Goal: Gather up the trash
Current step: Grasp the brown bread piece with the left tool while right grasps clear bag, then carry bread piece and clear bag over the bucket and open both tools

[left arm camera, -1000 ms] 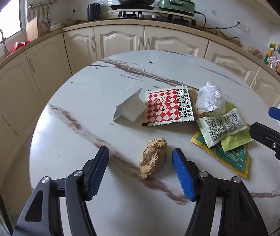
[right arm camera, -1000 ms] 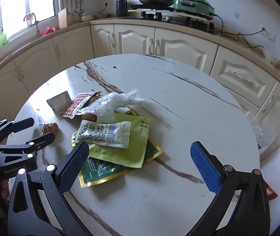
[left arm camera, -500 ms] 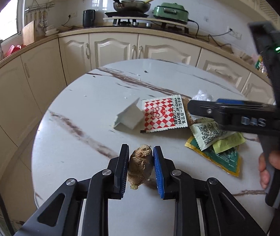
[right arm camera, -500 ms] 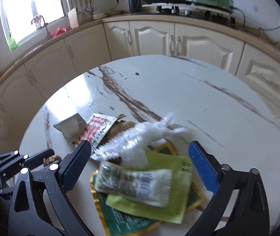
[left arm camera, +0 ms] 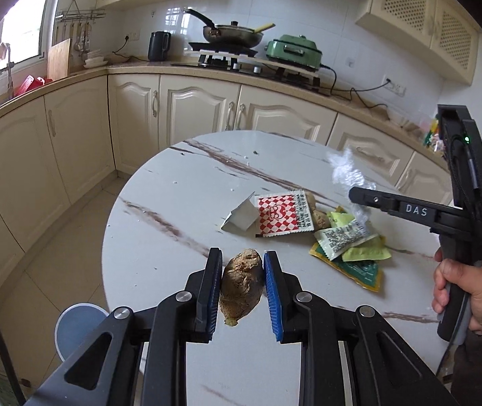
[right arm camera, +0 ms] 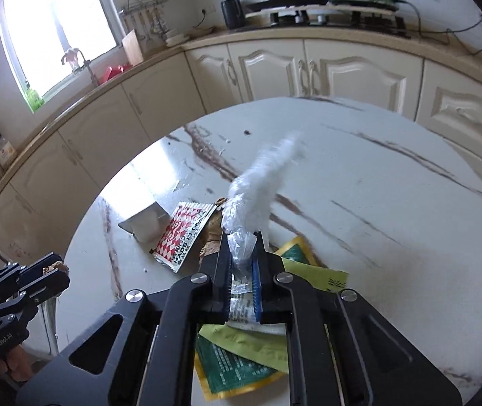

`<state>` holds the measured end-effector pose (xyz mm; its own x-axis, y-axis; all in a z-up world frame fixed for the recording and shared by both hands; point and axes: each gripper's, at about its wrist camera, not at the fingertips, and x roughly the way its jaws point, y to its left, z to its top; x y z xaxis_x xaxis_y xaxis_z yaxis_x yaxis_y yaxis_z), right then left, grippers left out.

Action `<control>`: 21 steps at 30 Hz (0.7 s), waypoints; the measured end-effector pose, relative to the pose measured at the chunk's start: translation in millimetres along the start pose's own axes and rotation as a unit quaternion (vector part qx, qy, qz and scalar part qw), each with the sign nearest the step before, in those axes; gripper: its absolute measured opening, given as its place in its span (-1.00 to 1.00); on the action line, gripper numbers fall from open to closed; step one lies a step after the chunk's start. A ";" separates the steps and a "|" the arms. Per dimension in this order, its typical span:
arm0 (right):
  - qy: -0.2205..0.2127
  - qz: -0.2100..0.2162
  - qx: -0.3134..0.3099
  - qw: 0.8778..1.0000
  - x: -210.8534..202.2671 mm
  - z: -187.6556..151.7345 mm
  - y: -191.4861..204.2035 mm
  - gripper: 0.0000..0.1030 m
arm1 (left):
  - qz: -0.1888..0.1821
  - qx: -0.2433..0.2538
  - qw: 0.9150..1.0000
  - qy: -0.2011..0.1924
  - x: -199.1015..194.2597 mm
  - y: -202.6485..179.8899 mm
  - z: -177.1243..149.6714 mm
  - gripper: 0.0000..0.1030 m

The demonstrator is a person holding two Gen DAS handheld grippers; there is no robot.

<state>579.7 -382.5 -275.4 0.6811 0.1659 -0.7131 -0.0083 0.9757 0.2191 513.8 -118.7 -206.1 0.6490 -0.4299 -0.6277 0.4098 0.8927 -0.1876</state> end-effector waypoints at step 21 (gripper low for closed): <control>-0.023 0.198 -0.150 0.968 -17.8 -14.6 292.6 -0.80 | 0.085 -0.095 0.990 -0.059 -175.9 157.9 -71.5 -0.60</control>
<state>554.4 -97.9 -208.3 0.6127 0.5350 -0.5817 -0.4828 0.8361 0.2603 418.5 107.5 -179.4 0.7735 -0.2750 -0.5711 0.1686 0.9578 -0.2328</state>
